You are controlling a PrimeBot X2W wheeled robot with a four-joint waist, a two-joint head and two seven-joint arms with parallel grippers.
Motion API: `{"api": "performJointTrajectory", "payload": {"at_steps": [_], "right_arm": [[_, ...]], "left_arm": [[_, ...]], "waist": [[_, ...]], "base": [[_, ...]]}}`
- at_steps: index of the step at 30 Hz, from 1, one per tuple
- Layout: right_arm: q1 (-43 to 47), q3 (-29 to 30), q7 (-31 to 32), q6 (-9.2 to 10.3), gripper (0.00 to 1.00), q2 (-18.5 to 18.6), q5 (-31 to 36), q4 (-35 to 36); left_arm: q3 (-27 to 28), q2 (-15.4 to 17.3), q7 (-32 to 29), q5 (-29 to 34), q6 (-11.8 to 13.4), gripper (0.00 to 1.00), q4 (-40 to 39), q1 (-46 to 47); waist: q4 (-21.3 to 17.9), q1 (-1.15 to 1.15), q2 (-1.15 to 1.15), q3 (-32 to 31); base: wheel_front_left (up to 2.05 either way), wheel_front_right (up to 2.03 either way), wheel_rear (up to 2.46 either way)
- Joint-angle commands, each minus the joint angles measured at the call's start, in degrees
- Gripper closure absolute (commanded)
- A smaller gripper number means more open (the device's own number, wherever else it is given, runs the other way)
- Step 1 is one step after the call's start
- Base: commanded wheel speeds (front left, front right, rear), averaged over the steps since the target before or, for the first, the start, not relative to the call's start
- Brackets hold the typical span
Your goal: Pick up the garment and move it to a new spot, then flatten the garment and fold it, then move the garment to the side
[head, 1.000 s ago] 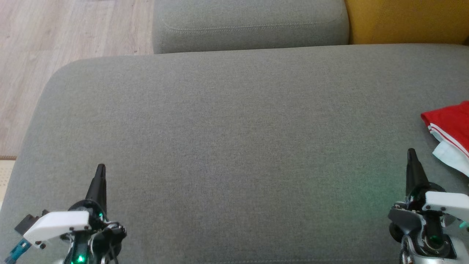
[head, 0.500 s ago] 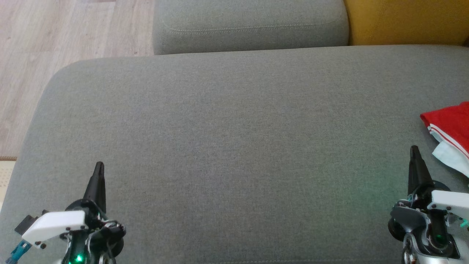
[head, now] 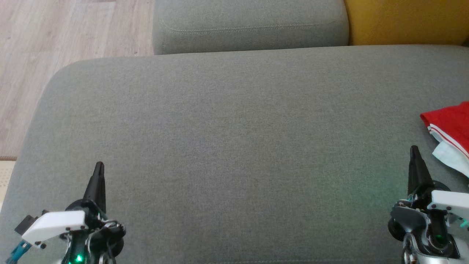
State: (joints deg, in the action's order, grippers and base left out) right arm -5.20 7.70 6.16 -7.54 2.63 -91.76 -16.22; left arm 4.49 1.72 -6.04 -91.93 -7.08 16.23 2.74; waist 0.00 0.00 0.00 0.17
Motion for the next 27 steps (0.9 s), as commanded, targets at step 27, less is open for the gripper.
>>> {"api": "performJointTrajectory", "payload": {"at_steps": [27], "right_arm": [[-0.98,-1.18,0.33,0.05,1.0,0.25,-0.4,2.2]], "left_arm": [[2.03,1.16,-0.45,-0.24,-0.41,1.0,-2.18,3.45]], "waist": [[0.0,0.0,0.0,0.0]], "base": [[0.0,0.0,0.0]]}}
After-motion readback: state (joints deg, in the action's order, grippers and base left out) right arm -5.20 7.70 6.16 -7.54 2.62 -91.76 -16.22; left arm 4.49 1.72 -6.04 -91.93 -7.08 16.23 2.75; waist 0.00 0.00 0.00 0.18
